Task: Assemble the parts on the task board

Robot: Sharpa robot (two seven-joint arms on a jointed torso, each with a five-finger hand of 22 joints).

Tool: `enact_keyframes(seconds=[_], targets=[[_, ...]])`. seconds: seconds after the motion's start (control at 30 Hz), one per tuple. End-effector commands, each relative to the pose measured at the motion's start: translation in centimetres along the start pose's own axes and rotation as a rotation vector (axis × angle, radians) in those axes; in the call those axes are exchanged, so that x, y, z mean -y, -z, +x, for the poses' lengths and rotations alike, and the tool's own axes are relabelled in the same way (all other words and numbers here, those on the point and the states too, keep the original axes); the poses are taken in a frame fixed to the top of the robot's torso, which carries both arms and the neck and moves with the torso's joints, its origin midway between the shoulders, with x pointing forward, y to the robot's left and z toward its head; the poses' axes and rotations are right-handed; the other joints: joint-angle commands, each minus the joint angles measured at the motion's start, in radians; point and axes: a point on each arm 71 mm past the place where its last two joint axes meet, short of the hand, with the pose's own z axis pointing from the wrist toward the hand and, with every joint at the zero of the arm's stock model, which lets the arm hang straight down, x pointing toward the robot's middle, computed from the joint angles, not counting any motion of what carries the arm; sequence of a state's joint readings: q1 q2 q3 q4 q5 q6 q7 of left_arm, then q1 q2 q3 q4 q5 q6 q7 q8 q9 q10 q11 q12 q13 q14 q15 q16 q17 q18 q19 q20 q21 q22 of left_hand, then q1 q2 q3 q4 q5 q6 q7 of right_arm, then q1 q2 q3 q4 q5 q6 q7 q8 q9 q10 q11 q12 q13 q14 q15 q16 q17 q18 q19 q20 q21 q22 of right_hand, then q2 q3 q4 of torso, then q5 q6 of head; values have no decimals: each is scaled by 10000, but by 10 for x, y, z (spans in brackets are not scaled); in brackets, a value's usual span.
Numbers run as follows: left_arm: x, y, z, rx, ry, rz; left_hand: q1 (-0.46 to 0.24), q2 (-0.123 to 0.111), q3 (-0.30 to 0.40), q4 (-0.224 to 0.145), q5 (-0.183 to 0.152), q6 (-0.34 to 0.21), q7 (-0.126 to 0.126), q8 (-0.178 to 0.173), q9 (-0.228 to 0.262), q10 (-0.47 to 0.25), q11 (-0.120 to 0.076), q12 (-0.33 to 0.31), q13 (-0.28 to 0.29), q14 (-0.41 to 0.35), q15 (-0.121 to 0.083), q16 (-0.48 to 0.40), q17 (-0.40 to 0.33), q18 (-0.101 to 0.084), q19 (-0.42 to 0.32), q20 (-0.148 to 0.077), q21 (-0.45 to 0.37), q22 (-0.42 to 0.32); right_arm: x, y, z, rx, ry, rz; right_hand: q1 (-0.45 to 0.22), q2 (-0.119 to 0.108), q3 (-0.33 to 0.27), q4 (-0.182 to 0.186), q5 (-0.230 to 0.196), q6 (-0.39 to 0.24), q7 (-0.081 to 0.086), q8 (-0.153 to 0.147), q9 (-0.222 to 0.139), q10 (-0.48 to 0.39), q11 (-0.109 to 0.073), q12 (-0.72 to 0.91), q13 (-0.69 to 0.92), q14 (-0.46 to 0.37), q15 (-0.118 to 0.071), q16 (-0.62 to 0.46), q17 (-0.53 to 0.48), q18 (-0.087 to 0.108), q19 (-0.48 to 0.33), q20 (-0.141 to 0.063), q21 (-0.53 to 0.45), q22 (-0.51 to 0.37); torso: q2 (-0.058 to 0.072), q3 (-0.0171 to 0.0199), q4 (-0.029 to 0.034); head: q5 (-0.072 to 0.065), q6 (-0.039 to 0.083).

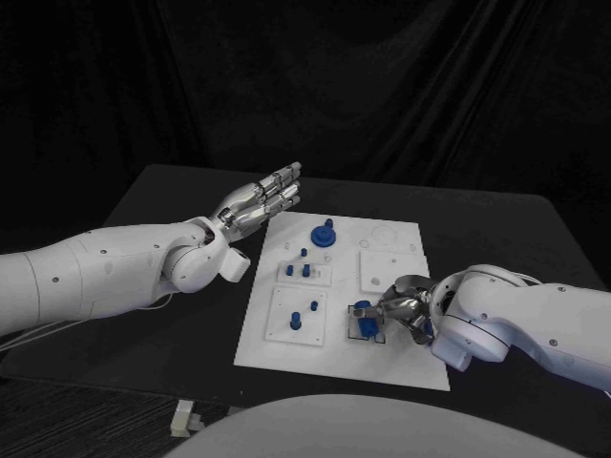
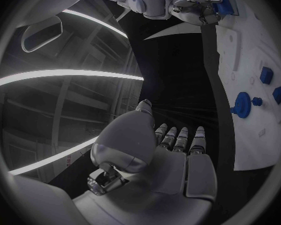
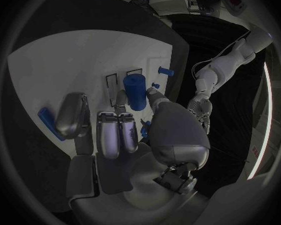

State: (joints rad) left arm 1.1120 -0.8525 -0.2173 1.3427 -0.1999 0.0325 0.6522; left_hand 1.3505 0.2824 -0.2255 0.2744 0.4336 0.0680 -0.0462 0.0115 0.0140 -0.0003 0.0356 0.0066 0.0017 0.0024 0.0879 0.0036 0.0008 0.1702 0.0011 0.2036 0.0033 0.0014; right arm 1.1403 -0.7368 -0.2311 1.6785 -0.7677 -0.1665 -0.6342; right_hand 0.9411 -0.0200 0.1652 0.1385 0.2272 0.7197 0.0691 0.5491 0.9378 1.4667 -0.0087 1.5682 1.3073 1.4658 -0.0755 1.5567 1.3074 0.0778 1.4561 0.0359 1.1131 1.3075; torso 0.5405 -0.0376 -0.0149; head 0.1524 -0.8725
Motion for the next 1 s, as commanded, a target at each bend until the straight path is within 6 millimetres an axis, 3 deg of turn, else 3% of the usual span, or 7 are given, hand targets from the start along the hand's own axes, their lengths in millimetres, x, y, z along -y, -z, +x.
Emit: enact_keyframes(seconds=[0.03,0.43,0.8,1.0], targets=[[0,0,2,-126,97,78,128,23,66,-31,83,18,77,69,11,3,72,-66,-17,-24,85,-36,-8,88,-11,87,-33,-14,4,-1,3,-231,239,327,-148,14,-137,190,-180,-9,-4,84,-26,1041,23,26,2635,954,58,-9,2144,50,2,34,-64,1534,3,-1,-9,9,-2],[-1,-1,2,-164,124,13,170,28,109,-70,110,29,122,72,12,3,58,-66,-17,-24,168,-36,-8,84,-11,117,-33,-14,5,-1,3,-346,320,325,-273,-173,-843,658,-1397,-117,-26,362,-111,1041,3,26,2635,952,39,-12,2129,62,-11,14,-158,1515,5,-1,-1,9,-2],[-1,0,1,-167,131,-23,183,33,132,-82,122,37,193,75,13,3,27,-66,-17,-24,201,-36,-8,78,-11,135,-33,-14,7,0,1,-287,264,254,-209,-318,-1253,854,-1743,-237,-15,436,-170,1041,11,26,2635,953,43,-9,2135,62,-7,14,-168,1515,5,2,4,19,-2],[-1,0,1,-170,137,-37,183,33,132,-82,122,37,193,75,13,3,27,-66,-17,-24,201,-36,-8,78,-11,135,-33,-14,9,4,-1,-14,6,39,-286,-400,-1639,1163,-1741,-308,-9,515,-187,1041,18,26,2635,947,49,-17,2104,65,-7,17,-193,1511,4,1,-4,28,-2]])
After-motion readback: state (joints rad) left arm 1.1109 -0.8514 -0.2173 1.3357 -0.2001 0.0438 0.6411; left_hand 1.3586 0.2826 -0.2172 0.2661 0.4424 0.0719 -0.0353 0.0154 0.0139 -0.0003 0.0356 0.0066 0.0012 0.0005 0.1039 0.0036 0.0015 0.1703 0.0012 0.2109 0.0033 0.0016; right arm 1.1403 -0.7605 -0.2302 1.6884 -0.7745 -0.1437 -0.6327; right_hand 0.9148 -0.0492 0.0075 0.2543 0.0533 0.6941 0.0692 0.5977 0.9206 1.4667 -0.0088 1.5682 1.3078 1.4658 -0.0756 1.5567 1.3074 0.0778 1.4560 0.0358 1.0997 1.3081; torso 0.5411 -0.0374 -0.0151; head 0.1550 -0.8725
